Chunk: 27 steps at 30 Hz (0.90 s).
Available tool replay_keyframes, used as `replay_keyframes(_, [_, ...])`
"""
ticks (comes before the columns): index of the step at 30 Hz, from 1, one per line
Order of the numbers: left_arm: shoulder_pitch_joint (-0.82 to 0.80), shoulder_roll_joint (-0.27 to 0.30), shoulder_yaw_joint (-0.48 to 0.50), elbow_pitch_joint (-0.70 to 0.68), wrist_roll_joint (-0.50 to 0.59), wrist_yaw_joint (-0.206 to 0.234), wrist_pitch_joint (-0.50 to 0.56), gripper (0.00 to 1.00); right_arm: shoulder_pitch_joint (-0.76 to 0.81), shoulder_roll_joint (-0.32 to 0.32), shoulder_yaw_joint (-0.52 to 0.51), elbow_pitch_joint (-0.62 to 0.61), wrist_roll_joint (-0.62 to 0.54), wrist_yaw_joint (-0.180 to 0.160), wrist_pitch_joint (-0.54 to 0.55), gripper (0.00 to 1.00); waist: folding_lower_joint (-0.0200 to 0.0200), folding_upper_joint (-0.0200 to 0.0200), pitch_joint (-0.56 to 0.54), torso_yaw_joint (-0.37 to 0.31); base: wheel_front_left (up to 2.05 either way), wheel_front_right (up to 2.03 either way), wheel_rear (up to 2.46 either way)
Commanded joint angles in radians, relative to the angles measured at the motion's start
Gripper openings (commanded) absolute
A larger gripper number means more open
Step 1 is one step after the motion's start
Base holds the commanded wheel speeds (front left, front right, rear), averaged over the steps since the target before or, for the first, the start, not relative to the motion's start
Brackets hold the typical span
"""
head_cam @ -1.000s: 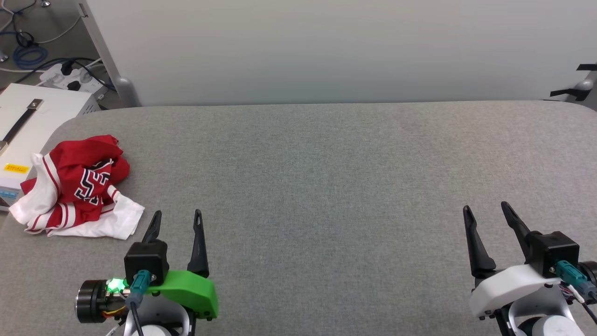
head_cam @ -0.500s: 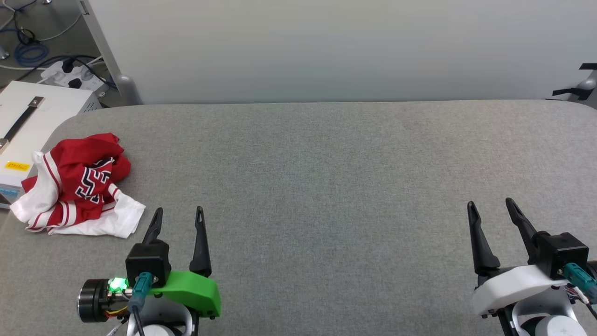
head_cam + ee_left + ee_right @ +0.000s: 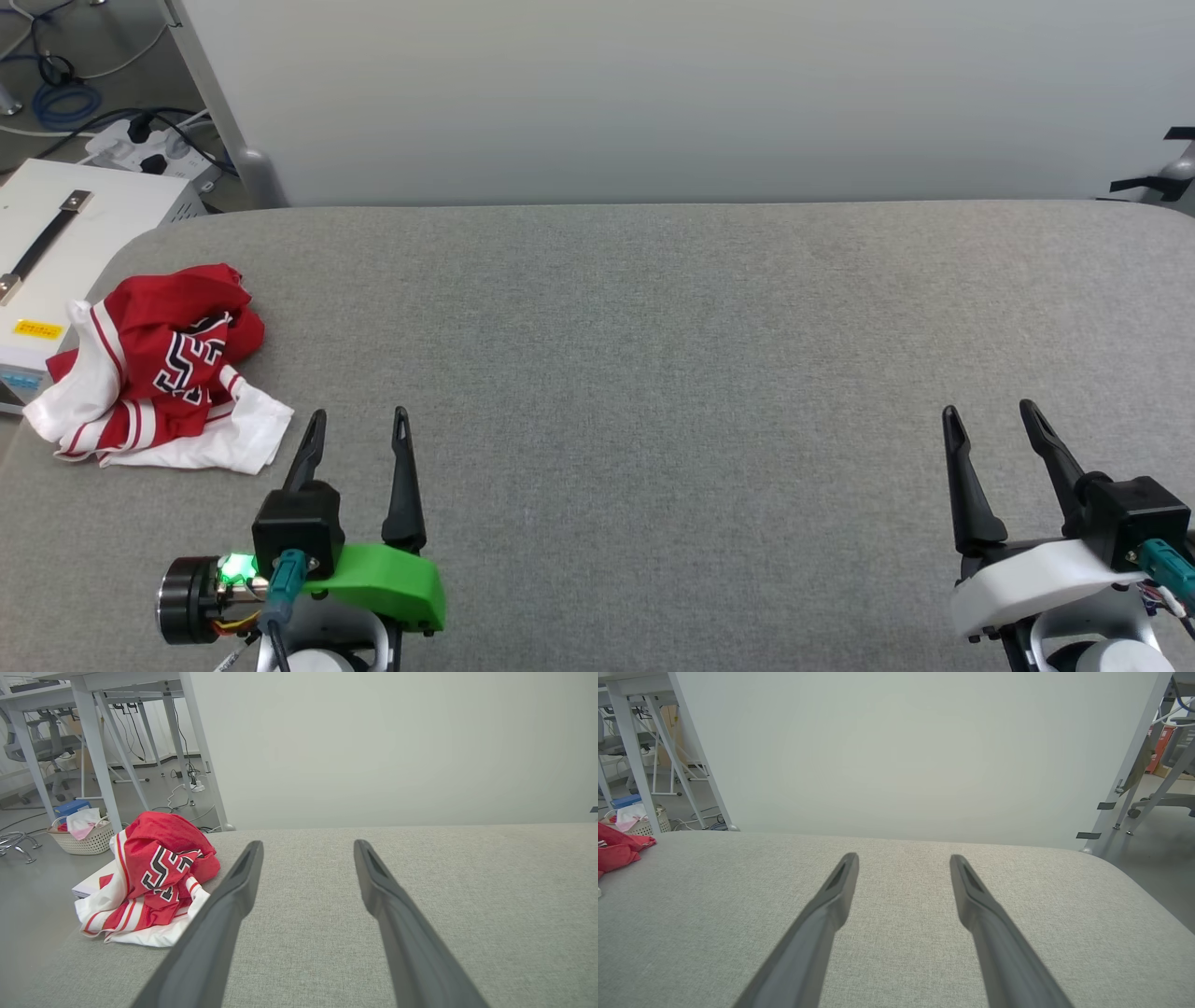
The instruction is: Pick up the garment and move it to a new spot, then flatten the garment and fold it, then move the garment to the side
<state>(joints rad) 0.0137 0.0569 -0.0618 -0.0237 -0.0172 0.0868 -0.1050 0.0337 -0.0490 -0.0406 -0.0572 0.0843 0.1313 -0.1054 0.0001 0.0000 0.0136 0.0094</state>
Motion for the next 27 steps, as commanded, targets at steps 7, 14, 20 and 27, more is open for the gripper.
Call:
replay_keyframes(7, [0.009,0.0,-0.008,-0.003,0.0,0.017,-0.022,1.0,0.018,-0.001,-0.006,-0.007,0.012,0.0,-0.024,1.0,-0.0001,0.0,-0.006,0.003,0.0,0.0,0.0])
replay_keyframes(14, [0.018,-0.001,-0.015,-0.005,-0.002,0.016,-0.037,1.0,0.027,-0.001,-0.005,-0.01,0.014,0.0,-0.038,1.0,-0.0001,0.0,-0.01,0.006,0.0,0.0,0.0])
replay_keyframes(20, [0.022,-0.001,-0.018,-0.005,-0.003,0.018,-0.049,1.0,0.032,-0.001,-0.006,-0.015,0.017,0.0,-0.05,1.0,-0.0001,0.0,-0.009,0.009,0.0,0.0,0.0])
replay_keyframes(27, [0.025,-0.003,-0.024,-0.006,-0.004,0.023,-0.063,1.0,0.038,-0.001,-0.006,-0.021,0.022,0.0,-0.064,1.0,-0.0001,0.0,-0.008,0.011,0.0,0.0,0.0])
